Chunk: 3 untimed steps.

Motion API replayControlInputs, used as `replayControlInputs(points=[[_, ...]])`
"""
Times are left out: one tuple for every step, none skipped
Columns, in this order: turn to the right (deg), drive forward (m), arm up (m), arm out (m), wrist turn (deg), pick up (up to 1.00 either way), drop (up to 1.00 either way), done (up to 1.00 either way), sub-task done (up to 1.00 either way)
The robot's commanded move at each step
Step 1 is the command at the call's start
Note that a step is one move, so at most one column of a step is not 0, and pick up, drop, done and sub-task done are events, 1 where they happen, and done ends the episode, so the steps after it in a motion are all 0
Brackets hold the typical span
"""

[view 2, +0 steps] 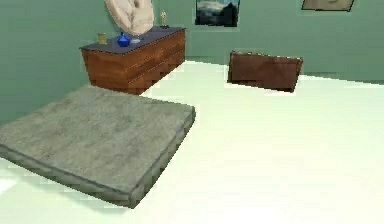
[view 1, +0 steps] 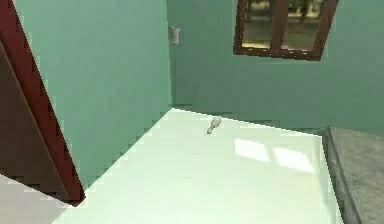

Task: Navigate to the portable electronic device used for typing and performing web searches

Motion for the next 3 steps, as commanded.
replayControlInputs(points=[[-45.0, 0.00, 0.00, 0.00, 0.0, 0.00, 0.00, 0.00, 0.00], [-15.0, 0.00, 0.00, 0.00, 0.0, 0.00, 0.00, 0.00, 0.00], [0.0, 0.95, 0.00, 0.00, 0.0, 0.00, 0.00, 0.00, 0.00]])
